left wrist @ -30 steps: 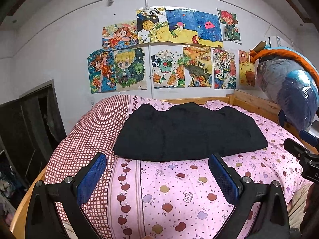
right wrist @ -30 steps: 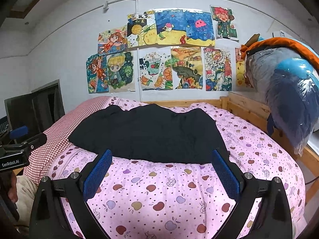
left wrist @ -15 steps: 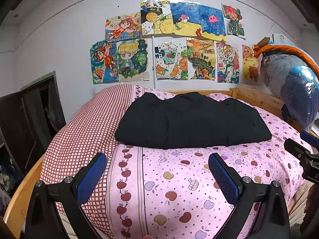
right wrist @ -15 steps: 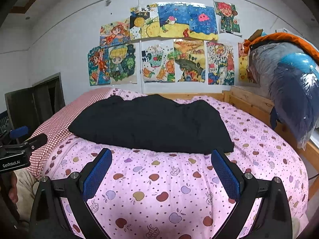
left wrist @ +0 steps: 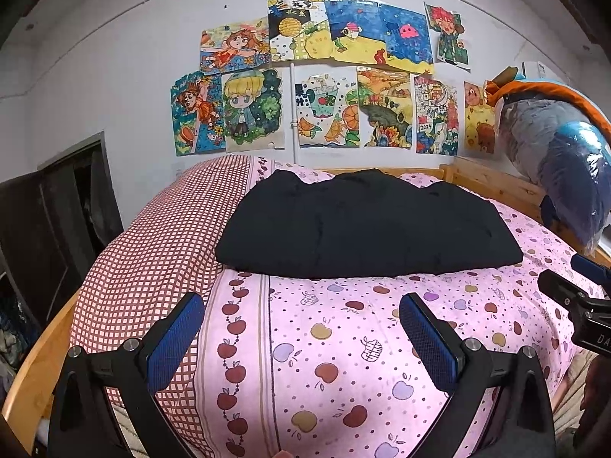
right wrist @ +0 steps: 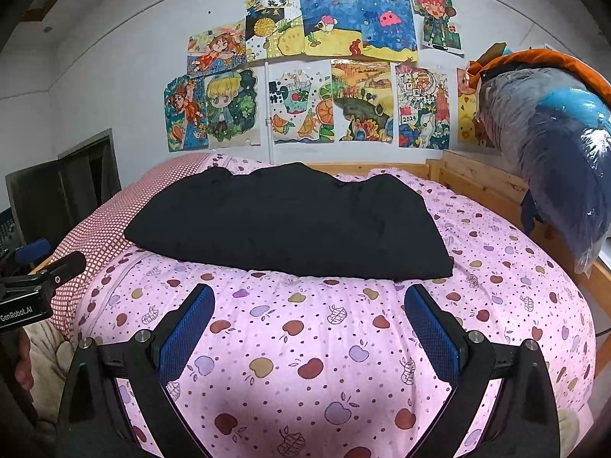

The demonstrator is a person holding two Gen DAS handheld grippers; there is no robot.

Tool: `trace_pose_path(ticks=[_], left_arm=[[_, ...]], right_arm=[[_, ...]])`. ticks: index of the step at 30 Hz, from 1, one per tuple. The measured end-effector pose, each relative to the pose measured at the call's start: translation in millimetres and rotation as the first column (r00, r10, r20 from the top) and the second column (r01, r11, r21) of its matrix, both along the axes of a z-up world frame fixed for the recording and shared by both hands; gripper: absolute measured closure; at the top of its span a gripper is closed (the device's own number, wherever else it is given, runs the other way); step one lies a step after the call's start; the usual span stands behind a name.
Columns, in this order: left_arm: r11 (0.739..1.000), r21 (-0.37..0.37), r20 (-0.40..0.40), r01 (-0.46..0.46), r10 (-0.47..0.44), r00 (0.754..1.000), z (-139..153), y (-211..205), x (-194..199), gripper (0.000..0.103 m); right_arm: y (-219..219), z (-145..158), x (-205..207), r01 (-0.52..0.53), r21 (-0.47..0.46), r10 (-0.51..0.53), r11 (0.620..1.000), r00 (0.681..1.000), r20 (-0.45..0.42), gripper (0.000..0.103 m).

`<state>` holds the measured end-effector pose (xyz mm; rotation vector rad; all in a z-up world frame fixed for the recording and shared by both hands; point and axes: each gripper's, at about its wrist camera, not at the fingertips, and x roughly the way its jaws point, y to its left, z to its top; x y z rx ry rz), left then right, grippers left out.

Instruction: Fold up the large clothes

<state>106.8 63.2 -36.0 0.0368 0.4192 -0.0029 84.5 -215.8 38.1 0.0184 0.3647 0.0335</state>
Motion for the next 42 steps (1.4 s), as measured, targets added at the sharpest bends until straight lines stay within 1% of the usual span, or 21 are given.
trace_pose_path(ticks=[42], left_arm=[[1.000, -0.001, 0.001, -0.008, 0.008, 1.000, -0.7, -2.2, -2.7, 0.000]], right_arm=[[-8.5, -2.4, 0.8, 0.012, 0.002, -0.012, 1.000, 1.000, 0.002, 0.005]])
